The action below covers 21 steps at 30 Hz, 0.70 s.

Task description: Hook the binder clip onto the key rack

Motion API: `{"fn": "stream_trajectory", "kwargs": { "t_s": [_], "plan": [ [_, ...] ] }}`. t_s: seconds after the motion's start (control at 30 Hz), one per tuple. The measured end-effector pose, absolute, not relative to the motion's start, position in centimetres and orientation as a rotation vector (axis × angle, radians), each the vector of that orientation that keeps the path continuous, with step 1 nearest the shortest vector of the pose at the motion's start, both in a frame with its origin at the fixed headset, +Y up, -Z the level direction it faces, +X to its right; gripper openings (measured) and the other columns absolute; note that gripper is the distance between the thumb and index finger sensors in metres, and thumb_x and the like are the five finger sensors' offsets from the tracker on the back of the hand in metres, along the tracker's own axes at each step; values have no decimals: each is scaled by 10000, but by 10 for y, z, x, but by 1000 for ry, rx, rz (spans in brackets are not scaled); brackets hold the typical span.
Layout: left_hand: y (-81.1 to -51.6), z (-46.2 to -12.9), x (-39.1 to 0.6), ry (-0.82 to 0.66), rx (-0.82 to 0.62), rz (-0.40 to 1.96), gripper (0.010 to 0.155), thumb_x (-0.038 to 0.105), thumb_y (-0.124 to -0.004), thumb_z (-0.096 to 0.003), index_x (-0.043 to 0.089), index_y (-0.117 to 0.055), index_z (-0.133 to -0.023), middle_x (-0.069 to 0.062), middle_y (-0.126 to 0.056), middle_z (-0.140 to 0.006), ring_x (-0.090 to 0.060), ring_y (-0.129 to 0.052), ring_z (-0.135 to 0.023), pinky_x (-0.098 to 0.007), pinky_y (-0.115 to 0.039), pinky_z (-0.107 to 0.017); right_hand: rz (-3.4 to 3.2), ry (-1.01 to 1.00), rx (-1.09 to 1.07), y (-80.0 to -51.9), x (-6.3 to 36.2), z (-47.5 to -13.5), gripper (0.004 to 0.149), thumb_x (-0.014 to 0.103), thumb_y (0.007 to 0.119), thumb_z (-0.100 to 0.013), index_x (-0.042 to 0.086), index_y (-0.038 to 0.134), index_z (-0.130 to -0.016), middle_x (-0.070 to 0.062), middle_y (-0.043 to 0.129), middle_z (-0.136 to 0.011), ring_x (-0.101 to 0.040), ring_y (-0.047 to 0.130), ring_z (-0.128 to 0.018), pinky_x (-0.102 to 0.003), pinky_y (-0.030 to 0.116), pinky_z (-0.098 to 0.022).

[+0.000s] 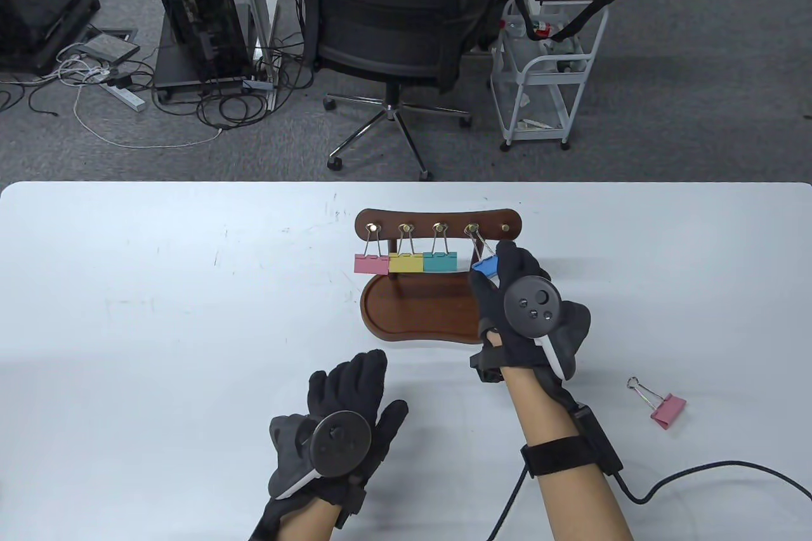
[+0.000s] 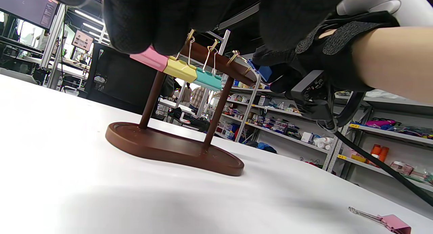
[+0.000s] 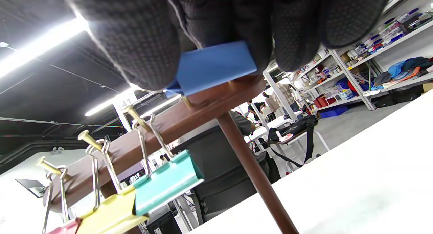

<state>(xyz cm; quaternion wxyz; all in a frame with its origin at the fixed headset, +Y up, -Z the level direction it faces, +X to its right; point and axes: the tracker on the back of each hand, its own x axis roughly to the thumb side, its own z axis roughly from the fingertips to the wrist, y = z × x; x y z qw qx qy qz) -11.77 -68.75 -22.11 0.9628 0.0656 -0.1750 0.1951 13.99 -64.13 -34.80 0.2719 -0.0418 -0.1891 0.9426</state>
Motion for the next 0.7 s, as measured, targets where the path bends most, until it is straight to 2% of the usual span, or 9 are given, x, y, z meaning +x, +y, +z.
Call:
{"fn": "stream_trajectory", "kwargs": {
  "t_s": [0.17, 0.7],
  "plan": [
    [-688, -221, -117, -355, 131, 394, 793, 454, -784, -573, -12, -534, -1164, -306, -679, -1127, -598, -711, -977, -804, -459, -684, 2574, -477, -124, -650, 136, -355, 702, 431, 887, -500, 99, 692, -1087, -280, 704, -1058, -546, 739, -854, -662, 641, -601],
    [-688, -222, -118, -349, 121, 393, 794, 454, -785, -573, -14, -535, -1164, -309, -680, -1125, -600, -711, -976, -805, -458, -683, 2741, -465, -129, -677, 115, -373, 799, 435, 871, -509, 46, 554, -1132, -303, 631, -1055, -559, 683, -860, -679, 600, -615]
  ]
}}
